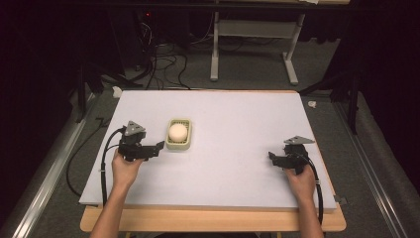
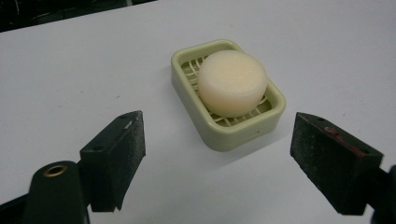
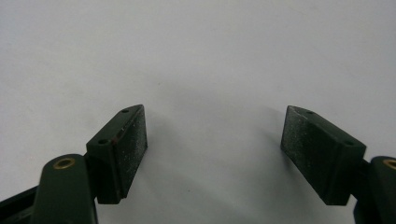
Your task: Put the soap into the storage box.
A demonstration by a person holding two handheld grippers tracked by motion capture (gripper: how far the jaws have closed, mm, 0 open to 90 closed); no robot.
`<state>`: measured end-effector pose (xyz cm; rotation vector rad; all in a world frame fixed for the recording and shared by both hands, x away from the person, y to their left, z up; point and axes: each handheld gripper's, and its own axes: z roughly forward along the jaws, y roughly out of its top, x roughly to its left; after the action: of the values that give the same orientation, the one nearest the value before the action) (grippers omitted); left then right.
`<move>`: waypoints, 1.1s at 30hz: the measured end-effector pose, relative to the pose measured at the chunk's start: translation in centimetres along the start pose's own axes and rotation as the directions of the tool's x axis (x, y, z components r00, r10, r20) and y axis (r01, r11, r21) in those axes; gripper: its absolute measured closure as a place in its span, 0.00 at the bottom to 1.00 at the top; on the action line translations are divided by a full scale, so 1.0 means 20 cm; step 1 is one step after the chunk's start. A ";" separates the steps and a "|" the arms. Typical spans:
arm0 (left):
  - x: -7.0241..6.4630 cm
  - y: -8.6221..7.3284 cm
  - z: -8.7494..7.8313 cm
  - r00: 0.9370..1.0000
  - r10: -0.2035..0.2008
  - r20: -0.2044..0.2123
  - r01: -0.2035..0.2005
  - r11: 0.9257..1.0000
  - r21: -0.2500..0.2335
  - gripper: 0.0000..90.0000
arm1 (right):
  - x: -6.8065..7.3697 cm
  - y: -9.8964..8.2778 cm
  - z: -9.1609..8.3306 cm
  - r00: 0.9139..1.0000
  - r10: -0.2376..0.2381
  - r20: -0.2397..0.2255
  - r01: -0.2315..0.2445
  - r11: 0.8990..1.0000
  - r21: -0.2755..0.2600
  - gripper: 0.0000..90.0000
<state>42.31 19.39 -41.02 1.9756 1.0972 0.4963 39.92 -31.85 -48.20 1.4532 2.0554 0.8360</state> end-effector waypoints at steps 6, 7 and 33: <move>0.01 -0.04 -0.02 1.000 -0.012 -0.003 0.012 1.000 0.000 0.21 | 0.00 0.00 0.00 1.000 0.000 0.000 0.000 1.000 0.000 0.26; 0.02 -0.04 -0.02 1.000 -0.009 -0.007 0.009 1.000 0.009 0.21 | 0.00 0.00 0.00 1.000 0.001 0.000 -0.001 1.000 -0.001 0.26; 0.03 -0.15 -0.07 0.999 -0.042 0.011 0.042 0.999 0.010 0.21 | 0.00 0.00 0.00 1.000 0.002 0.000 -0.002 1.000 -0.001 0.26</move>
<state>40.18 21.44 -42.74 1.9573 1.1344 0.4579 39.94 -31.86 -48.21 1.4545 2.0541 0.8376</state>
